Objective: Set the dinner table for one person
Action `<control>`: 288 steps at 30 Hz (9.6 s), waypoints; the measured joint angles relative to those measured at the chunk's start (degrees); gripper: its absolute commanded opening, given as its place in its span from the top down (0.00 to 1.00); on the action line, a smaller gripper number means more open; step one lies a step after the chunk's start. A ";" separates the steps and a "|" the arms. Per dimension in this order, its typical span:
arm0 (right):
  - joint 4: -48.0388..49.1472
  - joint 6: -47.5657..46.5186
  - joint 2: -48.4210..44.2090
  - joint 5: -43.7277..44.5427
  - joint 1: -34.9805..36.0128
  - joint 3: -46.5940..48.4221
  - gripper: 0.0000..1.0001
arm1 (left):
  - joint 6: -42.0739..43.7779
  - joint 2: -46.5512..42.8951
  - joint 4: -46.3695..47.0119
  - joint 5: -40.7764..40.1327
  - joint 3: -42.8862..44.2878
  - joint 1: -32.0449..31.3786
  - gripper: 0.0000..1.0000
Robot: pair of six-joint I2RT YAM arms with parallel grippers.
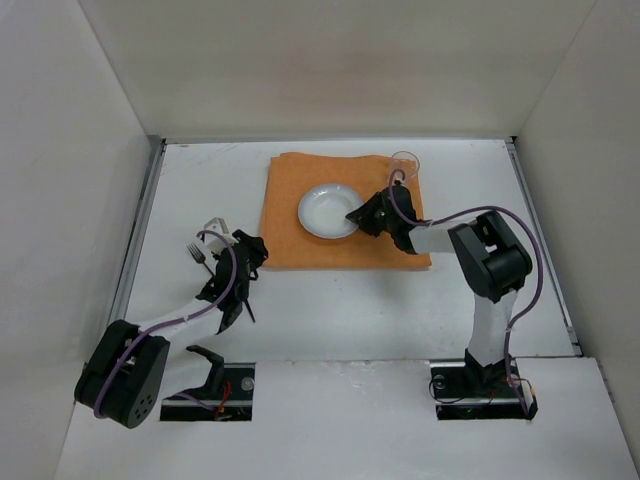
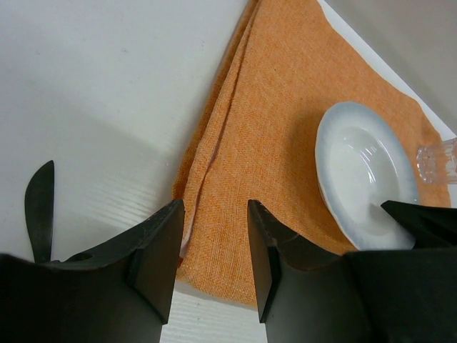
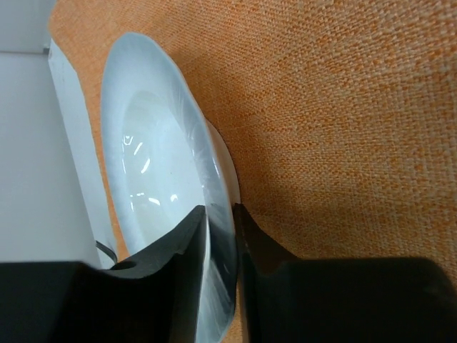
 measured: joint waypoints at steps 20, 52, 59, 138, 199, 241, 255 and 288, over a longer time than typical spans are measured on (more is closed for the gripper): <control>-6.88 -13.51 -27.67 10.56 0.39 -16.98 0.63 | 3.28 -10.60 -22.53 -10.38 6.73 -6.05 0.83; -10.16 -21.16 -40.48 12.74 2.95 -24.50 0.73 | -10.32 -2.19 -59.63 -5.92 11.02 -8.55 0.73; -10.16 -21.22 -39.78 12.72 3.39 -24.48 0.70 | -9.84 -1.18 -57.96 -5.49 11.02 -8.52 0.87; -8.92 -18.16 -50.38 23.30 -7.15 -33.07 0.55 | 1.38 48.63 -35.78 4.00 71.84 -24.92 0.64; -6.21 -18.64 -54.42 19.85 -4.90 -34.03 0.62 | 1.20 -3.93 -44.70 -3.50 12.48 9.09 0.97; -5.81 -18.86 -49.92 20.72 -3.74 -34.03 0.60 | 24.68 43.56 -37.00 7.74 51.95 -1.42 0.93; -5.81 -18.88 -49.92 20.72 -3.74 -34.03 0.58 | 22.99 37.11 -34.73 5.53 45.75 -2.47 0.52; -3.23 -14.08 -52.19 23.28 -8.66 -38.14 0.49 | -5.27 -16.98 -37.33 -2.40 2.25 14.82 0.33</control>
